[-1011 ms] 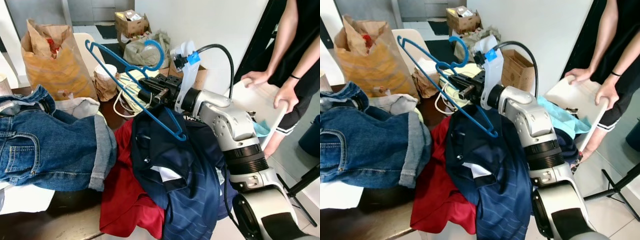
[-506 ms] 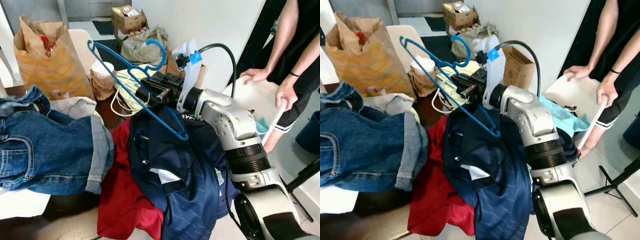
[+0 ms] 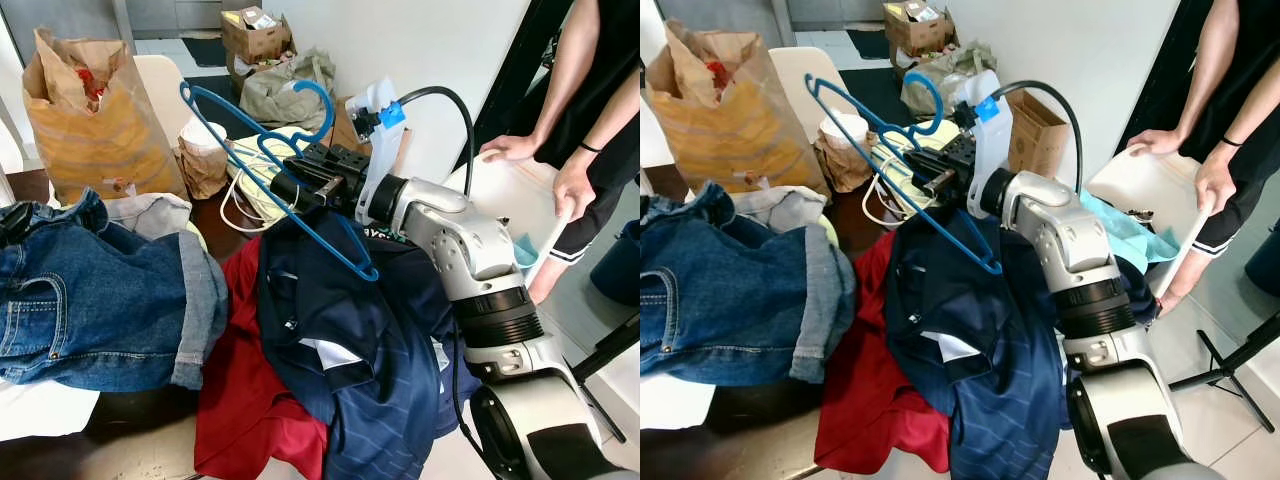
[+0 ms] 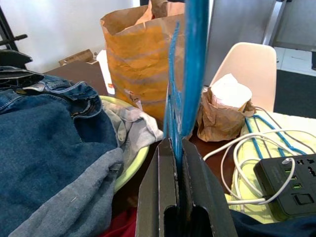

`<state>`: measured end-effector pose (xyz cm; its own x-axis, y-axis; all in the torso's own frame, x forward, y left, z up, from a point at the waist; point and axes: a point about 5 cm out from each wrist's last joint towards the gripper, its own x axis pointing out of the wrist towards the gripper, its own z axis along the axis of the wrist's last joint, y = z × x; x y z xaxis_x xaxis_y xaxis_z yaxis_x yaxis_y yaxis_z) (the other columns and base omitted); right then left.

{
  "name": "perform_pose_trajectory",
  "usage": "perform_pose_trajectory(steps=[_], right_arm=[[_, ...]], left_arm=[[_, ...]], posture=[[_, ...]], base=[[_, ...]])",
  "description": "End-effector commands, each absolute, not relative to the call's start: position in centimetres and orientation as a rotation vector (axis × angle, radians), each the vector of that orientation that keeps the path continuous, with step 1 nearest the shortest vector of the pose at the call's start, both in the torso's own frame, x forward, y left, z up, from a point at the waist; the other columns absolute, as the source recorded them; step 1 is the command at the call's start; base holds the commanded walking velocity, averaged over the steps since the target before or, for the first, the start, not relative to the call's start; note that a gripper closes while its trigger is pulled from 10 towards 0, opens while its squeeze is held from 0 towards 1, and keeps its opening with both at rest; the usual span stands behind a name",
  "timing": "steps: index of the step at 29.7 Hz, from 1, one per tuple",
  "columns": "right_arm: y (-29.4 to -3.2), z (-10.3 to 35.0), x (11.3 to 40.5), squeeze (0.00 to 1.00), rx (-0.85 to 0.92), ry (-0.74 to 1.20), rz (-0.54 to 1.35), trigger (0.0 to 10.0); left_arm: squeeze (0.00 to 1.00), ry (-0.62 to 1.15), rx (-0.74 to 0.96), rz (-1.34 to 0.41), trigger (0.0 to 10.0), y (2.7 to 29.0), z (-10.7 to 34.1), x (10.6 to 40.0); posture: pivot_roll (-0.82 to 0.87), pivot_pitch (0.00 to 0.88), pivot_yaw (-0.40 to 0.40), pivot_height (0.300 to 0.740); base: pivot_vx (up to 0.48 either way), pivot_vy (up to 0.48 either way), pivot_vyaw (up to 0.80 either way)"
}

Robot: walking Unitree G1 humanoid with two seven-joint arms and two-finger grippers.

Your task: Hang hanger

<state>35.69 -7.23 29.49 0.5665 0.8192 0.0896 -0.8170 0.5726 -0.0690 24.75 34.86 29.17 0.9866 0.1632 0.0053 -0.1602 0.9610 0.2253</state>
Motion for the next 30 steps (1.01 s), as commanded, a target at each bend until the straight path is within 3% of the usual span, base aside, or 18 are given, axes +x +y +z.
perform_pose_trajectory(steps=[1, 19, 30], right_arm=[[-7.4, 30.1, 35.6, 0.0, -0.037, -0.133, 0.956, 10.0], [-7.5, 30.0, 35.6, 0.0, -0.042, -0.133, 0.958, 10.0], [-7.3, 30.1, 35.5, 0.0, -0.041, -0.138, 0.967, 10.0]], left_arm=[[0.0, 0.001, 0.293, 0.147, 10.0, 34.4, 31.1, 23.9], [0.0, 0.193, 0.512, 0.23, 10.0, 35.3, 31.2, 21.3], [0.0, 0.171, 0.539, 0.32, 10.0, 36.9, 30.4, 21.4]], posture=[[0.0, 0.074, -0.103, 0.74], [0.0, 0.064, -0.103, 0.74], [-0.01, 0.056, -0.103, 0.74]], base=[[0.0, 0.0, 0.0], [0.0, 0.0, 0.0], [0.0, 0.0, 0.0]])
